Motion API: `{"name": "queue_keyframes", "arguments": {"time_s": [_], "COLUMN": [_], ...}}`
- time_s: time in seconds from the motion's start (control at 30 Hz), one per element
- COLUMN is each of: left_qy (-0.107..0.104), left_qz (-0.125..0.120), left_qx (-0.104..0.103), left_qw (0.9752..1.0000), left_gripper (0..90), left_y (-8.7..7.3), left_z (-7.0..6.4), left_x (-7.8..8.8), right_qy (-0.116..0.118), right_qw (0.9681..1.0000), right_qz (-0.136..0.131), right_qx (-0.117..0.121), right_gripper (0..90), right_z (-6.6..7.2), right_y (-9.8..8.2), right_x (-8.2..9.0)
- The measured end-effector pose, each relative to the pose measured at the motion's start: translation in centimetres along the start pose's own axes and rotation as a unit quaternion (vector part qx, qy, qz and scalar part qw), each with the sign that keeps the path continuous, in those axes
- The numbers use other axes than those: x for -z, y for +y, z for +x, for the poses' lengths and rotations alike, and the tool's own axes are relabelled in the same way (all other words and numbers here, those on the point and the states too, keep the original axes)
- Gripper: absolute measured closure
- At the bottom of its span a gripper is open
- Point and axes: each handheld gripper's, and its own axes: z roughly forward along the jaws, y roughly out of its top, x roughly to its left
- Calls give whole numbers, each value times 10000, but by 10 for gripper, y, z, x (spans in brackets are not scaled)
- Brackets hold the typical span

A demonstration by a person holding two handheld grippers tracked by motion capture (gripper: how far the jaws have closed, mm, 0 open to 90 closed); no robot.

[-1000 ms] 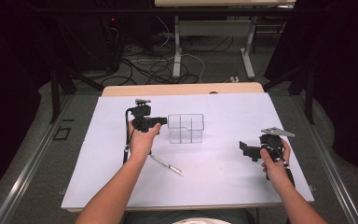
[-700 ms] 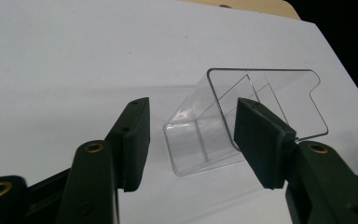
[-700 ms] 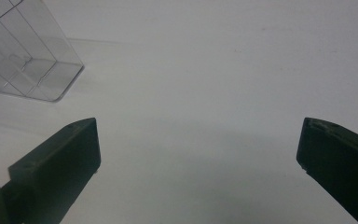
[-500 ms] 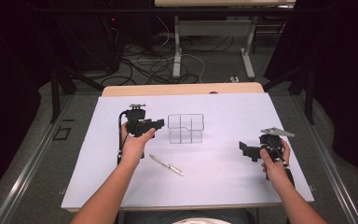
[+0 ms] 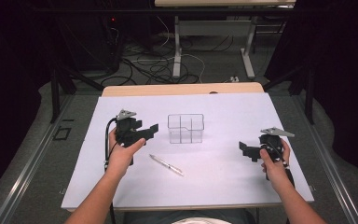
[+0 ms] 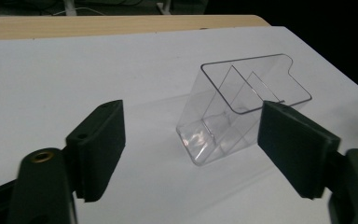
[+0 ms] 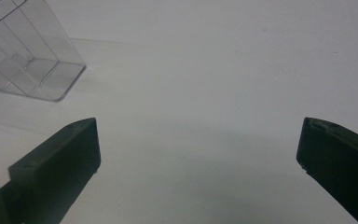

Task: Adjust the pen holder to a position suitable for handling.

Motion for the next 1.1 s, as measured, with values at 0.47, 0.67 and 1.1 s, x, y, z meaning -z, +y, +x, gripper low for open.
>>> {"name": "queue_keyframes", "arguments": {"time_s": [0.47,0.67,1.1], "left_qy": [101,235,242], "left_qz": [-202,-340,-246], "left_qx": [-353,-555,-317], "left_qw": [9991,9976,9989], "left_gripper": [2,2,3], "left_y": [-28,-37,-52], "left_z": [18,25,42], "left_x": [23,30,32], "right_qy": [241,330,557], "right_qw": [9994,9988,9969], "right_qz": [145,206,422], "right_qx": [212,292,365], "right_gripper": [0,0,0], "right_z": [6,10,18], "right_y": [0,0,3], "right_x": [-4,-6,-7]}}
